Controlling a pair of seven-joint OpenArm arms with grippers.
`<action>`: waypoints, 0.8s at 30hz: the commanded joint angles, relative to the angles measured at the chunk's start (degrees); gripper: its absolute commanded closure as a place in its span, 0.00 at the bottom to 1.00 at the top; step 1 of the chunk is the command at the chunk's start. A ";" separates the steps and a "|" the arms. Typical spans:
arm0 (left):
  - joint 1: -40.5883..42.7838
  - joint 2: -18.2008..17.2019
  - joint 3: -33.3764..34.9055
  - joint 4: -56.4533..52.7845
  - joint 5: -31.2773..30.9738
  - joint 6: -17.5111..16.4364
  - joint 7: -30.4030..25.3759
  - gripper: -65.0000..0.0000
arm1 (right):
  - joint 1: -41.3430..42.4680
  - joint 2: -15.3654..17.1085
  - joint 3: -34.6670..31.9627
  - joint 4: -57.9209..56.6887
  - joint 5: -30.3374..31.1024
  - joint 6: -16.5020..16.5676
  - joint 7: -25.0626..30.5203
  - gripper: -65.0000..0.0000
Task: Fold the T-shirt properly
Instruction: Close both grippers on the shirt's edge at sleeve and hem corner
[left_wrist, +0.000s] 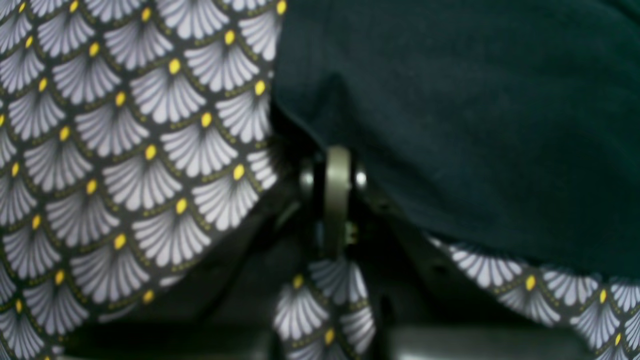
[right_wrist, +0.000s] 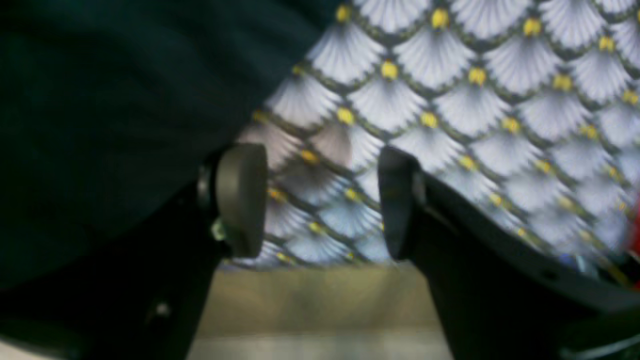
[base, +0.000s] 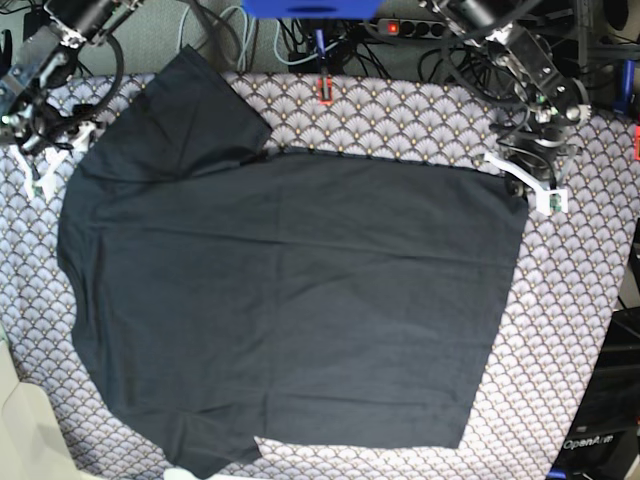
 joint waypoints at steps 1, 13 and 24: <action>-0.26 -0.23 0.18 0.64 0.76 0.12 0.85 1.00 | 0.08 0.90 0.01 0.98 3.89 -0.03 -0.15 0.43; -1.49 -0.23 0.18 0.64 5.51 0.12 0.85 1.00 | -1.68 -0.16 4.67 0.02 25.69 -0.03 -0.15 0.43; -3.08 -0.23 0.18 0.64 5.95 0.12 0.85 1.00 | -7.66 -2.79 7.13 -3.23 25.96 -0.03 0.34 0.43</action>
